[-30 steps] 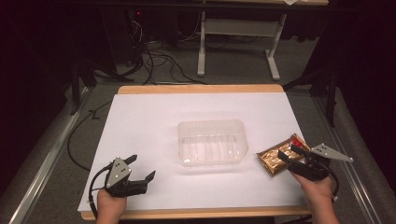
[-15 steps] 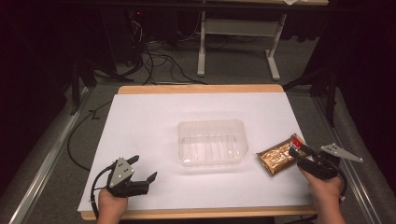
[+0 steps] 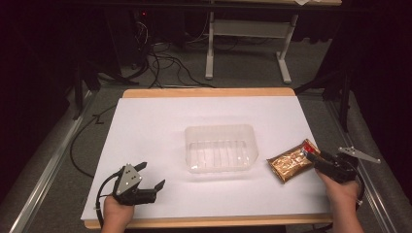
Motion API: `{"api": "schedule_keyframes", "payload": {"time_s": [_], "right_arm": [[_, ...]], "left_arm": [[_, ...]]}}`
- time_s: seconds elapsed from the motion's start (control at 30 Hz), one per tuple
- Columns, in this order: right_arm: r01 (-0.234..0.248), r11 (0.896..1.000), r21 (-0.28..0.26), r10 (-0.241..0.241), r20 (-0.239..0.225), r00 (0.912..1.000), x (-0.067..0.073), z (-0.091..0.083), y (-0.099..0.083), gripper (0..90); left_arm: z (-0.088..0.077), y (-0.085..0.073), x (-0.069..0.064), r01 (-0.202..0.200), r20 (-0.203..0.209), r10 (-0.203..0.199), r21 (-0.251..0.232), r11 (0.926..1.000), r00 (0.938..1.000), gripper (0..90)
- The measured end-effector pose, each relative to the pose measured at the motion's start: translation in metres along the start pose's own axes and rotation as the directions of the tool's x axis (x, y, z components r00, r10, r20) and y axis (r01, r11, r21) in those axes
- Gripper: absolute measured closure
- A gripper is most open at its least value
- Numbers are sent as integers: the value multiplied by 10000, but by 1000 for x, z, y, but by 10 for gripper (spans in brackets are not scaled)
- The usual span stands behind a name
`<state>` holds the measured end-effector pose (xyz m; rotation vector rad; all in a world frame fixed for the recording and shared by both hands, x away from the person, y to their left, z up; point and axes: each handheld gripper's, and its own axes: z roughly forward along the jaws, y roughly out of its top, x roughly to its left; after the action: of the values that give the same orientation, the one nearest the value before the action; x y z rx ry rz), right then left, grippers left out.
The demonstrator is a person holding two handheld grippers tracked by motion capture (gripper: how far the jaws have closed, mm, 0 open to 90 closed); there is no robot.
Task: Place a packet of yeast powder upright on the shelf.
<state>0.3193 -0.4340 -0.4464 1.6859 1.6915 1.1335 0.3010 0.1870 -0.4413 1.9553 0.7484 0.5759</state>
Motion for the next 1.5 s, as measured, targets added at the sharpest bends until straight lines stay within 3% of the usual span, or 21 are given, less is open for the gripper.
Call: {"api": "schedule_keyframes", "payload": {"time_s": [0.1, 0.27, 0.47, 0.57, 0.6, 0.73, 0.77, 0.83, 1.0, 1.13, 1.37, 1.5], "right_arm": [[-246, 9995, 175, 242, 254, 9994, -7, 4, 1, 369], [-1395, 9871, 783, 1372, 335, 9900, -21, 13, -4, 282], [-1333, 9816, 1365, 1300, 324, 9910, -22, 23, -6, 313], [-1484, 9777, 1483, 1431, 463, 9886, -22, 28, -5, 474], [-1484, 9777, 1483, 1431, 463, 9886, -22, 28, -5, 474], [-1512, 9749, 1634, 1479, 325, 9885, -23, 29, -8, 758], [-1512, 9749, 1634, 1479, 325, 9885, -23, 29, -8, 758], [-1143, 9758, 1864, 1111, 273, 9934, -20, 30, -8, 900], [-817, 9761, 2012, 825, 42, 9966, -16, 31, -9, 900], [-211, 9734, 2281, 320, -443, 9985, -4, 37, -9, 900], [691, 9647, 2542, -487, -859, 9951, 18, 42, -8, 900], [819, 9673, 2402, -613, -923, 9938, 21, 38, -7, 900]], "left_arm": [[1, 0, 0, -74, 89, 74, 59, 10000, 9999, 153], [3, 0, 0, -114, 214, 111, 159, 9998, 9997, 153], [4, 0, -2, -218, 362, 208, 249, 9995, 9991, 153], [5, 0, -2, -252, 386, 239, 337, 9991, 9990, 153], [6, 0, -2, -269, 384, 255, 349, 9990, 9989, 153], [7, 0, -3, -283, 418, 265, 420, 9987, 9988, 153], [7, 0, -3, -283, 418, 265, 420, 9987, 9988, 153], [7, 0, -4, -333, 444, 313, 458, 9984, 9985, 153], [8, 0, -5, -373, 474, 350, 486, 9981, 9983, 153], [9, 0, -4, -390, 484, 365, 519, 9979, 9982, 153], [8, 0, -5, -431, 482, 407, 505, 9978, 9980, 153], [8, 1, -4, -416, 493, 391, 487, 9979, 9980, 153]]}}
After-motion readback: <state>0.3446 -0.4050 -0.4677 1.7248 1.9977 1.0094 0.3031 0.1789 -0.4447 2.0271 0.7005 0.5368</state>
